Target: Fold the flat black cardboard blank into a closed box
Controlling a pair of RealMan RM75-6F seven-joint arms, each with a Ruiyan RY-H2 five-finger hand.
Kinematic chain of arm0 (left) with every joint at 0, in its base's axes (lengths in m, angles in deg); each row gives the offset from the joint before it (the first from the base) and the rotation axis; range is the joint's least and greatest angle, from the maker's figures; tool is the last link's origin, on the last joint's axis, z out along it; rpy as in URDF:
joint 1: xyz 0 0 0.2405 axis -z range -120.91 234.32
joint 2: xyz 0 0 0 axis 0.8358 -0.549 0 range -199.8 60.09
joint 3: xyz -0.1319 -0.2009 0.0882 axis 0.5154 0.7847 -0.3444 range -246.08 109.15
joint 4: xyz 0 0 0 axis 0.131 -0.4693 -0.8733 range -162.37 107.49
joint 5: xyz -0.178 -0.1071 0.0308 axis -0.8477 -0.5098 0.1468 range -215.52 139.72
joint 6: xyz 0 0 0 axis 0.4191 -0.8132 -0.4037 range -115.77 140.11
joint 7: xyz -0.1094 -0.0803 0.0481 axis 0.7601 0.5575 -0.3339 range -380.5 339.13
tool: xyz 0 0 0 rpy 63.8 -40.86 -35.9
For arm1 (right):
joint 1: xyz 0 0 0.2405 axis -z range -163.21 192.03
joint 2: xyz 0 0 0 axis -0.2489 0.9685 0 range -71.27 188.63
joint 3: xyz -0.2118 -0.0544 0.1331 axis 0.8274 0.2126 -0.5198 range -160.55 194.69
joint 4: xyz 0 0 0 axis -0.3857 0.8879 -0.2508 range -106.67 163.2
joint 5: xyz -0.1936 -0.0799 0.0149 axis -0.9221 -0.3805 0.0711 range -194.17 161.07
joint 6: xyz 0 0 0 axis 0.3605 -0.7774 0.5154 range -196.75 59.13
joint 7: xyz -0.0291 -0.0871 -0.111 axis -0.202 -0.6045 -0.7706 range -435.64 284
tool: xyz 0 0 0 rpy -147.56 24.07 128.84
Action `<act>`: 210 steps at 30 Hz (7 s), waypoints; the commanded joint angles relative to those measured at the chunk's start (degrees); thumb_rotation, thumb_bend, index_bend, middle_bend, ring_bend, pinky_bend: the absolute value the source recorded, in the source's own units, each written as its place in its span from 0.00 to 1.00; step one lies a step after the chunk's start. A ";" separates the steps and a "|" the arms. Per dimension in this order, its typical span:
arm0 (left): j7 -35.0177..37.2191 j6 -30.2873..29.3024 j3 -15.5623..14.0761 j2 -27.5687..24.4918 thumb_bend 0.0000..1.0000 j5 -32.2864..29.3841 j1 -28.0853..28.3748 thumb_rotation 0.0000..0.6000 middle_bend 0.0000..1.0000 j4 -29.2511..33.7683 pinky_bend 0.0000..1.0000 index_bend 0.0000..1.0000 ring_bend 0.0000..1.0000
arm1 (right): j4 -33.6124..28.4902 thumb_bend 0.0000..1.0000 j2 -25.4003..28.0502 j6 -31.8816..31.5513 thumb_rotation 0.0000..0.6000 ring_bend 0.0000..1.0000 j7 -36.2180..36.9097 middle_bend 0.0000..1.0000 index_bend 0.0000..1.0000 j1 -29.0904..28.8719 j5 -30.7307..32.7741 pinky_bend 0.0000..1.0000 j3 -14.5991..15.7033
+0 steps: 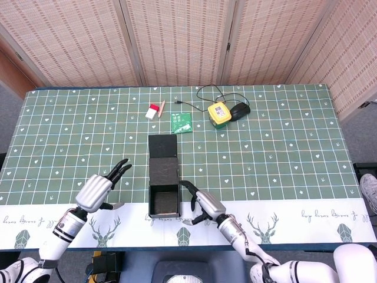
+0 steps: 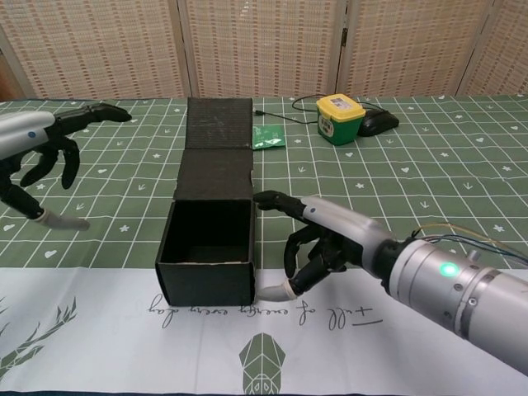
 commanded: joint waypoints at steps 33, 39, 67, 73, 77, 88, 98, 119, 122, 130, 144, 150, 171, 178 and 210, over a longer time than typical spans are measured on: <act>33.40 19.66 1.72 5.36 0.02 -7.30 0.11 1.00 0.00 0.77 0.78 0.00 0.52 | -30.16 0.30 36.93 -10.52 1.00 0.58 2.79 0.08 0.00 6.24 -6.98 0.93 -4.00; 33.52 21.06 3.13 7.42 0.02 -9.28 0.28 1.00 0.00 -1.70 0.79 0.00 0.52 | -29.63 0.30 36.93 -10.63 1.00 0.58 4.16 0.08 0.00 6.35 -8.08 0.93 -3.27; 34.92 23.80 6.55 13.86 0.02 -11.26 0.82 1.00 0.00 -4.18 0.79 0.00 0.58 | -26.29 0.30 37.86 -13.21 1.00 0.58 9.81 0.10 0.00 7.96 -10.42 0.93 -1.79; 39.45 23.07 6.40 14.35 0.02 -9.16 0.19 1.00 0.22 -4.97 0.79 0.21 0.64 | -25.45 0.30 36.85 -12.99 1.00 0.58 10.19 0.13 0.00 7.86 -8.68 0.93 -1.91; 41.38 21.44 6.46 14.65 0.02 -7.94 -0.48 1.00 0.30 -5.54 0.80 0.28 0.67 | -25.24 0.30 36.04 -10.88 1.00 0.58 12.45 0.20 0.00 7.42 -6.11 0.93 -1.83; 43.08 17.59 6.24 13.49 0.02 -4.53 -1.21 1.00 0.32 -5.29 0.80 0.29 0.67 | -23.55 0.28 34.21 3.70 1.00 0.14 38.09 0.19 0.00 4.38 0.93 0.27 -5.96; 40.77 17.26 7.52 10.83 0.02 -4.17 0.20 1.00 0.32 -1.57 0.80 0.29 0.67 | -12.22 0.08 27.12 16.29 1.00 0.00 69.92 0.00 0.00 -0.17 -8.48 0.09 -10.91; 35.63 18.07 8.75 8.05 0.02 -6.65 1.68 1.00 0.32 7.23 0.81 0.29 0.67 | 6.50 0.00 13.34 10.29 1.00 0.00 98.15 0.00 0.00 -11.66 -21.67 0.08 -8.23; 35.13 18.68 8.91 8.28 0.02 -7.65 1.94 1.00 0.32 7.12 0.81 0.29 0.67 | 8.22 0.00 12.29 7.70 1.00 0.00 100.40 0.00 0.00 -13.10 -23.41 0.08 -7.36; 36.75 21.36 9.71 7.77 0.02 -10.73 2.48 1.00 0.32 5.83 0.81 0.29 0.67 | 9.20 0.00 13.15 2.33 1.00 0.00 92.01 0.00 0.00 -14.77 -27.22 0.08 -3.09; 40.15 22.74 9.47 7.34 0.02 -10.57 2.14 1.00 0.32 3.25 0.81 0.29 0.67 | 5.46 0.00 17.64 0.50 1.00 0.00 67.62 0.00 0.00 -16.14 -27.35 0.04 1.29; 41.44 23.20 9.06 8.10 0.02 -10.15 2.02 1.00 0.32 1.93 0.81 0.29 0.67 | 1.99 0.00 19.87 1.18 1.00 0.00 52.92 0.00 0.00 -16.14 -25.25 0.01 1.72; 41.29 23.79 8.96 8.45 0.02 -10.01 2.33 1.00 0.32 0.63 0.81 0.28 0.67 | -5.75 0.00 24.89 -0.39 1.00 0.00 49.15 0.00 0.00 -18.24 -27.64 0.01 4.41; 40.56 24.03 9.07 9.01 0.02 -10.51 2.40 1.00 0.32 -0.07 0.81 0.28 0.67 | -8.59 0.00 27.74 2.21 1.00 0.00 43.99 0.00 0.00 -19.10 -26.39 0.01 5.71; 36.67 23.24 9.92 11.71 0.02 -14.57 0.53 1.00 0.32 -1.80 0.81 0.26 0.67 | -18.11 0.00 27.54 7.88 1.00 0.00 -2.97 0.03 0.00 -18.69 -12.71 0.01 5.14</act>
